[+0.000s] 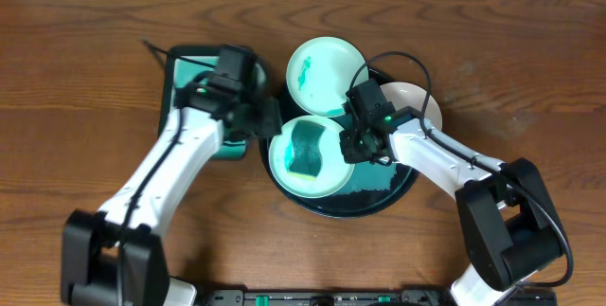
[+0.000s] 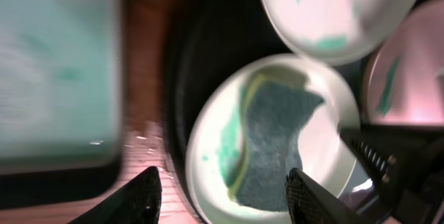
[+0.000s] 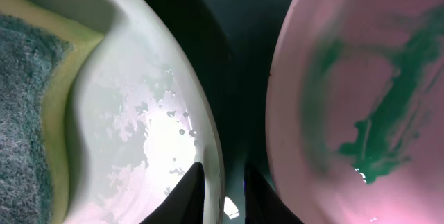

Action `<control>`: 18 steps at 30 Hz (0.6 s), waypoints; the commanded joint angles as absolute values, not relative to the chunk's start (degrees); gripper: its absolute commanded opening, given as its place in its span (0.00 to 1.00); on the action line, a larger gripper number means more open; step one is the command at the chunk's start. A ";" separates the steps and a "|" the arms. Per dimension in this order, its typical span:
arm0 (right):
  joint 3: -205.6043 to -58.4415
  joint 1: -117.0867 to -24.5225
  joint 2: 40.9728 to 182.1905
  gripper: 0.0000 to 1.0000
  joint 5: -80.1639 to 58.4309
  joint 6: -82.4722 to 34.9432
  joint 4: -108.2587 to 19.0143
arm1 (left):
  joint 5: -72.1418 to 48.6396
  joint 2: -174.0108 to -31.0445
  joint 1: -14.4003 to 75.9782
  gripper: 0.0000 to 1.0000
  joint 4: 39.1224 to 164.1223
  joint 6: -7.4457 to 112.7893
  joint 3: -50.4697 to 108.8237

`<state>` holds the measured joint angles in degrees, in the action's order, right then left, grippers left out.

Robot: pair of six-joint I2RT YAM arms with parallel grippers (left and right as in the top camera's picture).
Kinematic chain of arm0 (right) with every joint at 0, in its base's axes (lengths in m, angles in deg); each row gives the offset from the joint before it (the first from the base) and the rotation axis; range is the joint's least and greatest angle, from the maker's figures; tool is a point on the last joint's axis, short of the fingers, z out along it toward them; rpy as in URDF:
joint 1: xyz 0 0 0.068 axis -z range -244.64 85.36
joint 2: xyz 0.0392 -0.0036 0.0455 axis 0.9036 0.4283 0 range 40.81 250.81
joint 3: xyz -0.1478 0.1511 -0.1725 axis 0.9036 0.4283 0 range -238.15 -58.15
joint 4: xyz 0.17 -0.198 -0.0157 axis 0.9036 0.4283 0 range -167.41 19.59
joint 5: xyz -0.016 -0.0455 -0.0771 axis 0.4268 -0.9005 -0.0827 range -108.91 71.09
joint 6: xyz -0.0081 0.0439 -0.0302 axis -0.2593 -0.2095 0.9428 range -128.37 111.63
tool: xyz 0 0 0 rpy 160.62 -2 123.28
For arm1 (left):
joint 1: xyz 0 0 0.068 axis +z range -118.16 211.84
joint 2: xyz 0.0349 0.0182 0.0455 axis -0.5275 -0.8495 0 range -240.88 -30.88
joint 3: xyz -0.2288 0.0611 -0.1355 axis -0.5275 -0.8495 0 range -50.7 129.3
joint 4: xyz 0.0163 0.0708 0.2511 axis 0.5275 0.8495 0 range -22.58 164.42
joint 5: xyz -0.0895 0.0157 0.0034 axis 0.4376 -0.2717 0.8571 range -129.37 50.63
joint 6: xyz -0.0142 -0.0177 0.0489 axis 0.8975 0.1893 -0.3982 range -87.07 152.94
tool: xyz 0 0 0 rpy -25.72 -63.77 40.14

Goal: Clean dirty plates on tray and stack at the side
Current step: 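Grasp the sponge on the mint plate with the left gripper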

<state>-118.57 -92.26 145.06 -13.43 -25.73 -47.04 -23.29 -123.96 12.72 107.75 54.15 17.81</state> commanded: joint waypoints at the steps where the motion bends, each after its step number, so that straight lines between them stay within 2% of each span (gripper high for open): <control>1: -119.20 -92.50 146.69 0.17 -14.37 -25.49 -46.93 | -21.91 -126.43 10.01 0.58 106.92 53.10 17.59; 10: -119.23 -92.50 148.53 0.10 -14.35 -25.49 -46.86 | -22.05 -127.13 6.21 0.58 105.31 53.08 17.59; 16: -119.25 -92.21 148.49 0.01 -14.37 -25.73 -46.84 | -22.05 -127.54 4.18 0.53 105.06 53.10 17.59; 18: -119.27 -92.10 148.49 0.01 -14.37 -26.04 -46.82 | -22.83 -128.46 3.30 0.53 104.87 53.08 17.59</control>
<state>-119.60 -92.24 146.52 -12.47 -25.99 -46.97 -22.75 -127.26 4.66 104.91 53.80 17.81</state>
